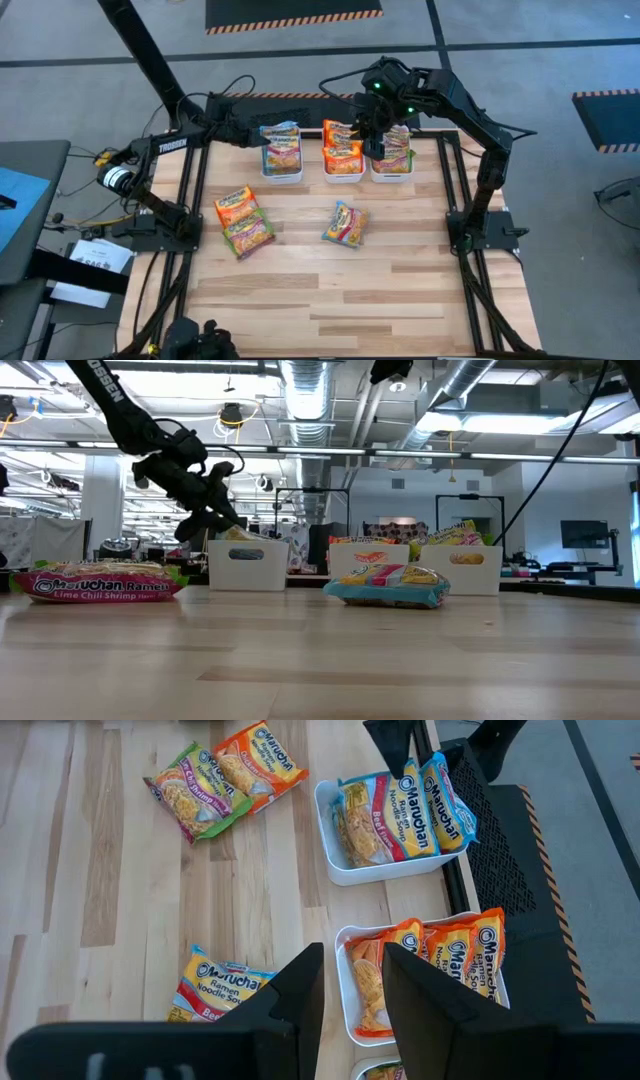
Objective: Sort Maruchan noodles
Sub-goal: Put the blue noodle pack into the left white bin, then put the orange noodle pack into the middle white bin
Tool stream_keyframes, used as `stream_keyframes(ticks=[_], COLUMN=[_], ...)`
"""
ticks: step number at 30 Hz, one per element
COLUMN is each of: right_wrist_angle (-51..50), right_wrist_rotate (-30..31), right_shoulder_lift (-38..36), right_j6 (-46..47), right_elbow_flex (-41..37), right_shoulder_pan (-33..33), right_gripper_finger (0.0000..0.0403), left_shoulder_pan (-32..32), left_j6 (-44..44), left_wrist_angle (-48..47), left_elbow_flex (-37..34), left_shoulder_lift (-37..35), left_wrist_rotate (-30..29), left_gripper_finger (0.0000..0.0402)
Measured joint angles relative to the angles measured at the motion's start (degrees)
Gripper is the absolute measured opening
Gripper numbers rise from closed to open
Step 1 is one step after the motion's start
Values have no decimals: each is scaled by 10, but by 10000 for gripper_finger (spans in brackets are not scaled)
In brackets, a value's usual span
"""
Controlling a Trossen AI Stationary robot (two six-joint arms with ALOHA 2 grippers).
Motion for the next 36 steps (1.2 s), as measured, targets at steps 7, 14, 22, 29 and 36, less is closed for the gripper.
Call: stream_keyframes(ticks=[7, 14, 22, 29, 36], right_wrist_angle=[-1, -6, 2, -3, -16], right_wrist_rotate=[0, 0, 20, 29, 28], right_shoulder_lift=[0, 0, 0, 0, 0], right_j6=[0, -22, -45, -26, 33], right_elbow_flex=[0, 0, 0, 0, -14], right_shoulder_pan=[0, -3, -3, -2, 16], right_gripper_finger=[129, 129, 129, 129, 129], left_shoulder_pan=[35, 56, 50, 24, -15], left_j6=[-10, -69, -88, -101, -101], left_wrist_angle=[-1, 3, -3, -4, -34], left_elbow_flex=[0, 1, 63, 113, 117], left_shoulder_lift=[0, 0, -6, -65, -154], left_wrist_rotate=[4, 64, 175, 194, 192], left_gripper_finger=[77, 77, 77, 77, 77])
